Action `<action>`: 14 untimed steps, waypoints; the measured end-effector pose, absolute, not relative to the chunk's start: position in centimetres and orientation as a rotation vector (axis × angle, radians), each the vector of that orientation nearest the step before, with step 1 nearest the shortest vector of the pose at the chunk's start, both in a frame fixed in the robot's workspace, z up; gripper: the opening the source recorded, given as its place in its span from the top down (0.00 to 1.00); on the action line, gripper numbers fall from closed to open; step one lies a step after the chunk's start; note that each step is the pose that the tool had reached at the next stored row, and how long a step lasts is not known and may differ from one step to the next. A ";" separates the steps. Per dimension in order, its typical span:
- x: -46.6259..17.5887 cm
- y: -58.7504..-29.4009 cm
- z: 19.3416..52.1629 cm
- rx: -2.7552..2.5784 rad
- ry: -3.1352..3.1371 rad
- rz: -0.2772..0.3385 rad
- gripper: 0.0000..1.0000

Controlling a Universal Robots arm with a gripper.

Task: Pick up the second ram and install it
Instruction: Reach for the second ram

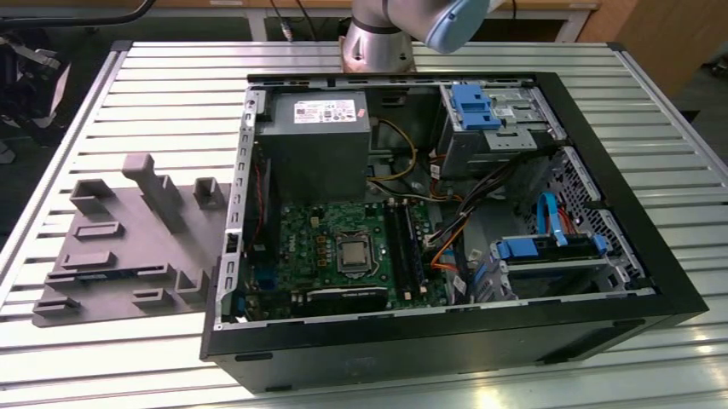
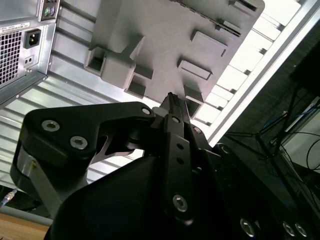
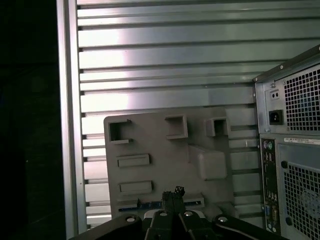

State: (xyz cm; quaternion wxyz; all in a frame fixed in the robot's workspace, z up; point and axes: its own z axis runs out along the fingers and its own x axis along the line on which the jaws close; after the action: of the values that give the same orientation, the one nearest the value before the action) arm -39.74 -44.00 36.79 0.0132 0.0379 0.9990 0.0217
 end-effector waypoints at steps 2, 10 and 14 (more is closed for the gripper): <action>-39.9 -44.1 36.8 0.118 3.112 0.068 0.89; -40.4 -44.4 36.6 0.118 3.112 0.068 0.89; -40.7 -44.6 36.6 0.118 3.112 0.068 0.89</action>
State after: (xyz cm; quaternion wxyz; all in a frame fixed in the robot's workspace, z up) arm -40.68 -44.62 36.57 0.0132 0.0378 0.9990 0.0217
